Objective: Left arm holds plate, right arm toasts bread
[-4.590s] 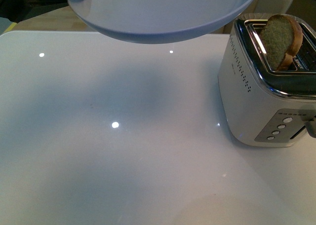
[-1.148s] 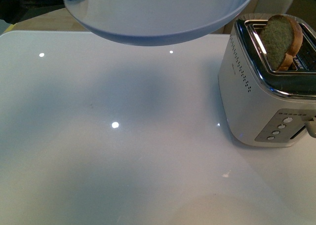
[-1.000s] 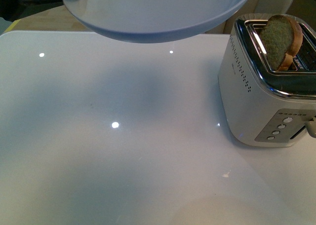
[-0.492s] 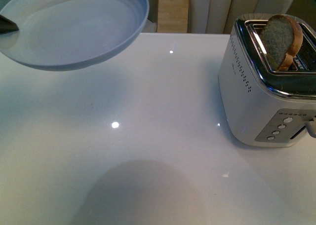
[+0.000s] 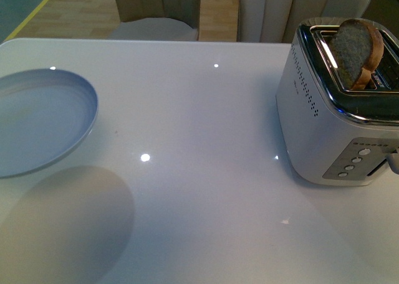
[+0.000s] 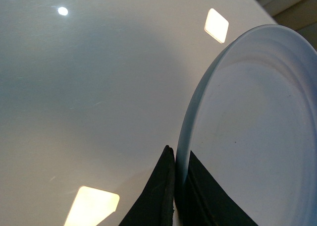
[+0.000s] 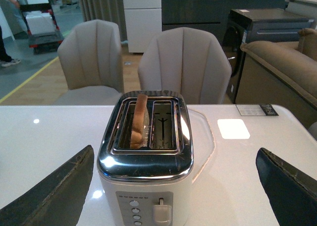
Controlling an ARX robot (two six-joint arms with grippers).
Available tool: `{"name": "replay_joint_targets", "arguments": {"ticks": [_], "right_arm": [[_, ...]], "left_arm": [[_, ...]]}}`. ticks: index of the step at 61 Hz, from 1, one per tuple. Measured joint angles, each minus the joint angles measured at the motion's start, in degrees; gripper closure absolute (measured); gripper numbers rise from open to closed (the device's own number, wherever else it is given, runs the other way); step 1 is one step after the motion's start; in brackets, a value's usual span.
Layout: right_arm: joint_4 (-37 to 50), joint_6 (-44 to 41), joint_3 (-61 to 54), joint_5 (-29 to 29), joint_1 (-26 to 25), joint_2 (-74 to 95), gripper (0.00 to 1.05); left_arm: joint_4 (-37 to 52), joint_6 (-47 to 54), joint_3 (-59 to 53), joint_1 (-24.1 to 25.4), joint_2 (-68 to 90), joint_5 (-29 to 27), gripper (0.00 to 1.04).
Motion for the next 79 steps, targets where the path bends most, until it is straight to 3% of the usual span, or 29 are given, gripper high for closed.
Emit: {"name": "replay_joint_targets", "arguments": {"ticks": [38, 71, 79], "right_arm": [[0.0, 0.0, 0.0, 0.0, 0.0, 0.0, 0.09], [0.0, 0.0, 0.0, 0.0, 0.0, 0.0, 0.09], [0.0, 0.0, 0.0, 0.0, 0.0, 0.0, 0.09]], "left_arm": [[9.2, 8.8, 8.2, 8.6, 23.9, 3.1, 1.02], [11.5, 10.4, 10.8, 10.8, 29.4, 5.3, 1.02], [11.8, 10.4, 10.8, 10.8, 29.5, 5.5, 0.83]]}}
